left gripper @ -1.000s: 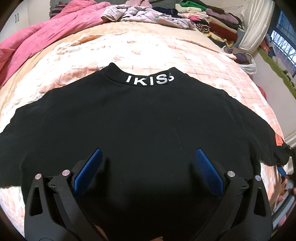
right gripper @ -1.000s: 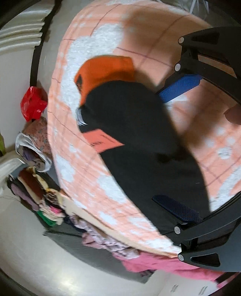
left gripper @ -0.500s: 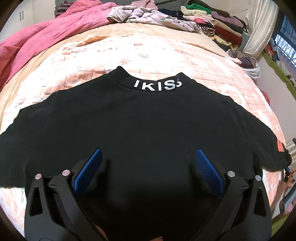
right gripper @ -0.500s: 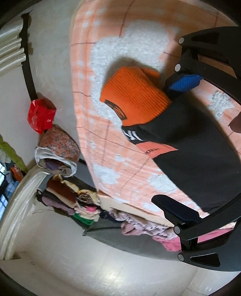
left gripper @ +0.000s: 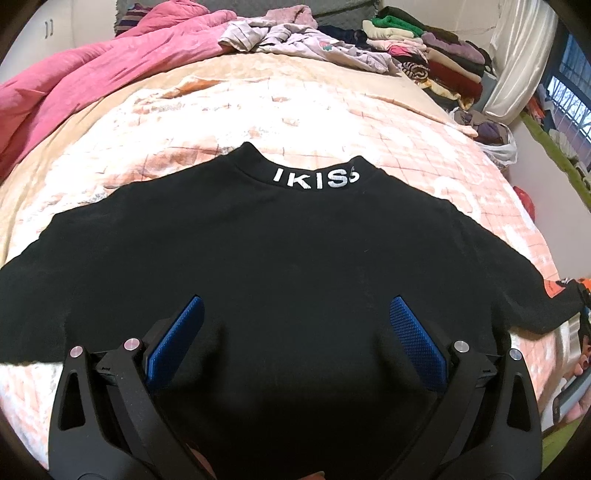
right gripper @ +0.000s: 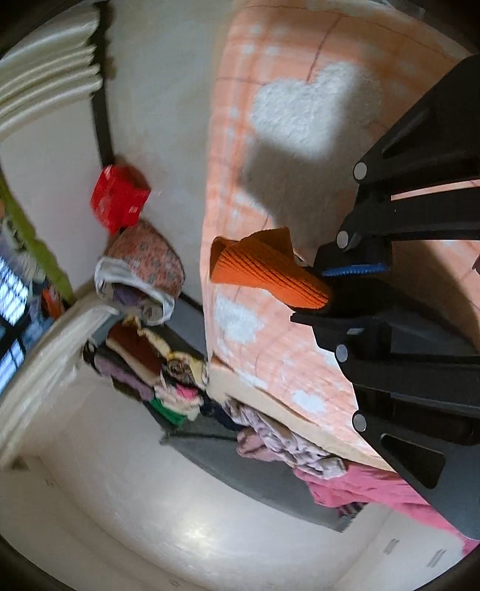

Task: Fold small clothes
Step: 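Lift the cuff with the right tool and carry it across the shirt body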

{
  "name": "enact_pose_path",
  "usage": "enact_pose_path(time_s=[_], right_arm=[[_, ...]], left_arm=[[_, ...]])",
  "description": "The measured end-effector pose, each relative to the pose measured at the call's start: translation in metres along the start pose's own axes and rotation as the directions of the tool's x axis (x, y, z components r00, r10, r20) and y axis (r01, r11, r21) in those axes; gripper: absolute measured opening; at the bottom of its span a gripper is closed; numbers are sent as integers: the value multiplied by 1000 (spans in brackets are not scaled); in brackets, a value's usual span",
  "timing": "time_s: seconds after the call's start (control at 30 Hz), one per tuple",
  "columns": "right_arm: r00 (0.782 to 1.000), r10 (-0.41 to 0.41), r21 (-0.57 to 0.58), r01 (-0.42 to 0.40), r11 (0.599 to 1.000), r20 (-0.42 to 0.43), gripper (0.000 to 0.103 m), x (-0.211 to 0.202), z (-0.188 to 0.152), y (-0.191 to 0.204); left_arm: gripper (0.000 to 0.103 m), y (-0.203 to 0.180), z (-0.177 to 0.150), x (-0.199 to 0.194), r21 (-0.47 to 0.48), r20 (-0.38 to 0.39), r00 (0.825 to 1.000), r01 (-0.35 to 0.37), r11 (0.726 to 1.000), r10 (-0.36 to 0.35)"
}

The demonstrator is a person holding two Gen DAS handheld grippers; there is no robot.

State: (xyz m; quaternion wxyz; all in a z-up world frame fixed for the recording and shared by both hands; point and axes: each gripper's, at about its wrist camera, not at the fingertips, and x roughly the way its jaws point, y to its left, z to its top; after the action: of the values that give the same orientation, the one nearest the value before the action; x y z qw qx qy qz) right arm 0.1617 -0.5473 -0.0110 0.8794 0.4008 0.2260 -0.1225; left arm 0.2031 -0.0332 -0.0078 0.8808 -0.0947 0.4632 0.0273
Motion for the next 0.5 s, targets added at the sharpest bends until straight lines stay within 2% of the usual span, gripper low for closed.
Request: enact_pose_path(time_s=[0.13,0.23,0.33,0.5], right_arm=[[998,57,-123,-56,991,1,14,-10,-5,36],[993,121,-228,-120,966,-9,14,-18,-14,70],[983,179,-324,-179,929,-29,14,-27,-28,102],[959,260,-436,-282,855,-112,13,-32,-57,156]], left_arm=[[95,4,2,-11,-13,20,1000,5,1000,-5],[95,10,3,-19,-26,32,999,14,1000,-13],[95,19,3,-24,-47,36,999,24,999,-22],[95,37,3,-35,-83,52,998,27,996,-23]])
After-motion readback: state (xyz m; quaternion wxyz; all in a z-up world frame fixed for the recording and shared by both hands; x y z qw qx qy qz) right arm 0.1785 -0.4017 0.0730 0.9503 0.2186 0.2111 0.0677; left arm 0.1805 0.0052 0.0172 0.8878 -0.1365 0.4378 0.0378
